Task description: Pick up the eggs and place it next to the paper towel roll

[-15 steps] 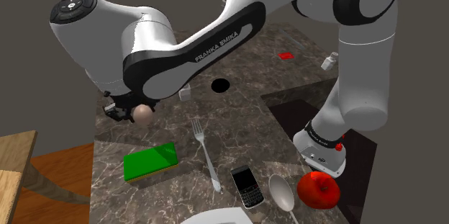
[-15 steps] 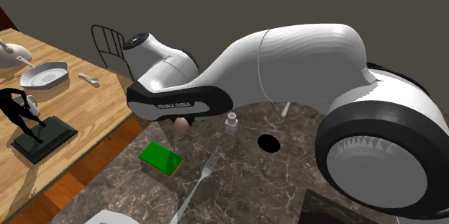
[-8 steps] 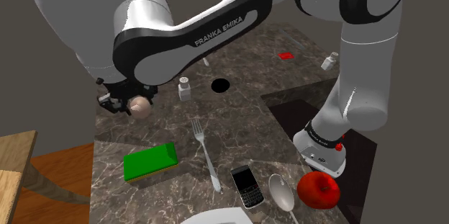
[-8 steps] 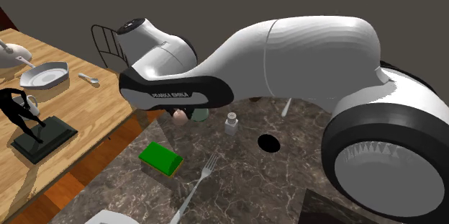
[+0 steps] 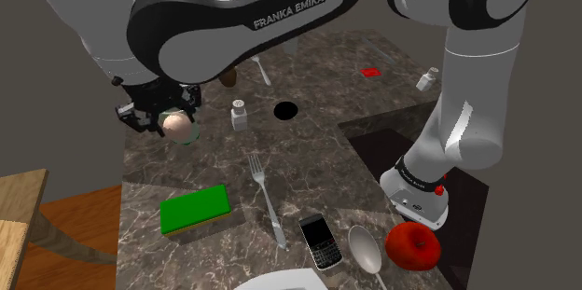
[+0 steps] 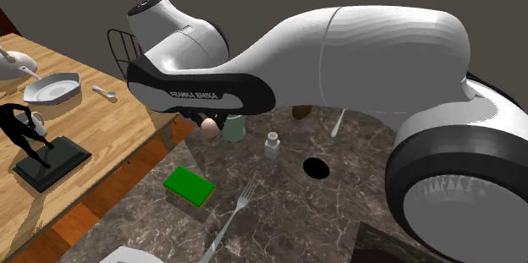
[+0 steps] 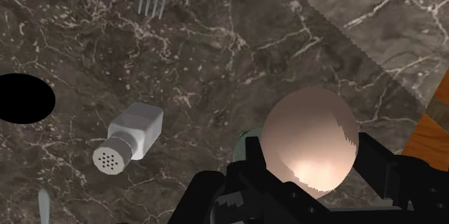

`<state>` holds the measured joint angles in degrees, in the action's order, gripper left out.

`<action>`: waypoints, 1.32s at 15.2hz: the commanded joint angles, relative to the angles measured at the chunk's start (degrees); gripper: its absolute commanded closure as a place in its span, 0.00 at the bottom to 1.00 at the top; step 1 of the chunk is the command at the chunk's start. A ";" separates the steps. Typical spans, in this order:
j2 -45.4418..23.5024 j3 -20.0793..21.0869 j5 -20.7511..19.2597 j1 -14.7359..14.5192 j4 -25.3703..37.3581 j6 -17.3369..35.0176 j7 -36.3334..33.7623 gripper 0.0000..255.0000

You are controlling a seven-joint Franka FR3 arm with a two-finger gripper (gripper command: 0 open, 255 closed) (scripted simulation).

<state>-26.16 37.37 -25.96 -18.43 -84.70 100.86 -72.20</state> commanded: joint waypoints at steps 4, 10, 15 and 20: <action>0.50 0.27 0.52 -0.42 3.22 -3.47 0.91 1.00; 0.51 0.42 0.73 -1.30 7.92 -7.94 1.94 1.00; 0.03 0.42 0.56 -2.40 12.59 -11.96 2.76 1.00; -1.00 0.28 0.00 -3.97 18.14 -16.35 3.59 1.00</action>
<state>-26.93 37.69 -25.83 -22.05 -67.83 85.52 -68.82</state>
